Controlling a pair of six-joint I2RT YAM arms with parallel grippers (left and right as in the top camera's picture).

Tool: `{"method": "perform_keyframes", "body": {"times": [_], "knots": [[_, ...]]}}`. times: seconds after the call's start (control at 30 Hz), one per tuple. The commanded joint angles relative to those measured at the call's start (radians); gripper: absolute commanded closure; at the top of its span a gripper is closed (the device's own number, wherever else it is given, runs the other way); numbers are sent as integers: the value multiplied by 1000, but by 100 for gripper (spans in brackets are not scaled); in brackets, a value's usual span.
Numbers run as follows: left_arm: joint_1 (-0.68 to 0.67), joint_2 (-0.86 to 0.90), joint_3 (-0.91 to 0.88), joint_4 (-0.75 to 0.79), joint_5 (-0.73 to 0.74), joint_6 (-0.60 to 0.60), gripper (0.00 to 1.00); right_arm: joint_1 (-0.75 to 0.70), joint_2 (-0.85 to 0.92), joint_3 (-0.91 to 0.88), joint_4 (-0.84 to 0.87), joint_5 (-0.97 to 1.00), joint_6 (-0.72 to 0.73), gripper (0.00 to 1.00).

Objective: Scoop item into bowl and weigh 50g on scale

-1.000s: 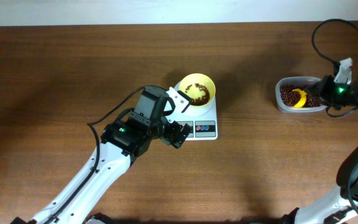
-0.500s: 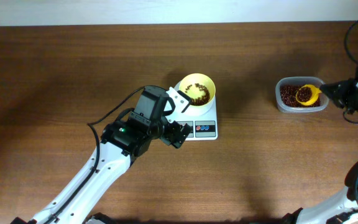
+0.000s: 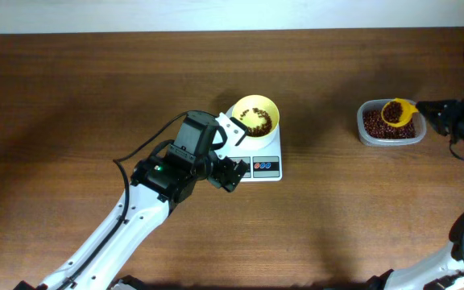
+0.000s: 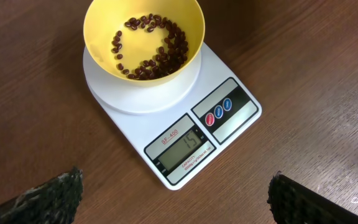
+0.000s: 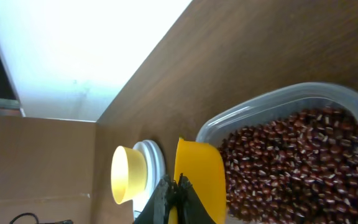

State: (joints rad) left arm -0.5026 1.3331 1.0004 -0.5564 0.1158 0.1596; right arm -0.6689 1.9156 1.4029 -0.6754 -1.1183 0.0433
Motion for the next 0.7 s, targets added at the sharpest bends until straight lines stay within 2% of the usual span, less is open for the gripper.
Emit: {"method": "perform_keyframes", "body": {"times": [0.0, 0.33, 0.43, 0.67], "knots": [[3, -21, 1, 2, 10, -12, 1, -6, 6, -13, 3, -61, 3, 96], [3, -21, 1, 2, 10, -12, 1, 36, 6, -13, 4, -105, 66, 96], [3, -21, 1, 2, 10, -12, 1, 97, 6, -13, 21, -104, 72, 96], [3, -21, 1, 2, 10, -12, 1, 293, 6, -13, 223, -101, 249, 96]]}}
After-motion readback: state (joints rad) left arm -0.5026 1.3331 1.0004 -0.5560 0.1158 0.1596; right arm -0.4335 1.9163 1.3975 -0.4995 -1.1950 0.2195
